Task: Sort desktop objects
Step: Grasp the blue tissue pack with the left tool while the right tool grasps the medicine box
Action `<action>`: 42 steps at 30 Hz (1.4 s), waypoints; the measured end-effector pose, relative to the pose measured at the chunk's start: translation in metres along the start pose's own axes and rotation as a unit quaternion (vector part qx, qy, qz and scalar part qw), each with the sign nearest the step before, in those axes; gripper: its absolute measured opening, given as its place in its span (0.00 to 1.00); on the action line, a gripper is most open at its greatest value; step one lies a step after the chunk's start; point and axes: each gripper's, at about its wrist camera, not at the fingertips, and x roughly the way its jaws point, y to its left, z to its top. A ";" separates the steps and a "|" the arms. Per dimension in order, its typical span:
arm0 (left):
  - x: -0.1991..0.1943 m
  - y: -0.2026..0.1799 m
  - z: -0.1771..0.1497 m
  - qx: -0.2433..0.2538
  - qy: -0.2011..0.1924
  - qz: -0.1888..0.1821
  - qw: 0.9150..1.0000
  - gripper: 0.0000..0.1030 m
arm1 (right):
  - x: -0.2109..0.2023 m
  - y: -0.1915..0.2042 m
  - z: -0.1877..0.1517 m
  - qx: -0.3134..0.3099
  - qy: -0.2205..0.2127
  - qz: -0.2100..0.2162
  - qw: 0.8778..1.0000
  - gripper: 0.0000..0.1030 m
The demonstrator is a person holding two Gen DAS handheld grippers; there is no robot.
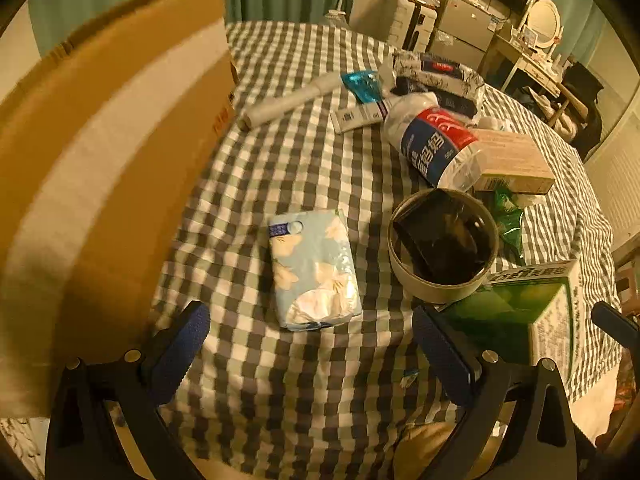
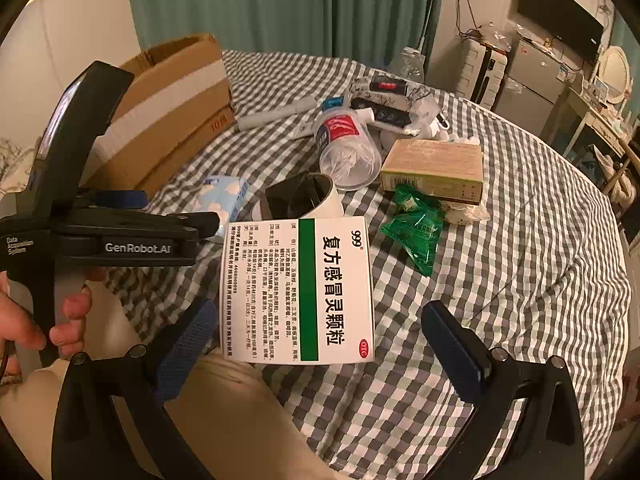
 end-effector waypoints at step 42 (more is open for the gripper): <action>0.034 0.009 0.000 -0.029 -0.010 -0.023 0.999 0.51 | 0.028 -0.003 -0.003 0.024 0.041 0.018 0.999 0.76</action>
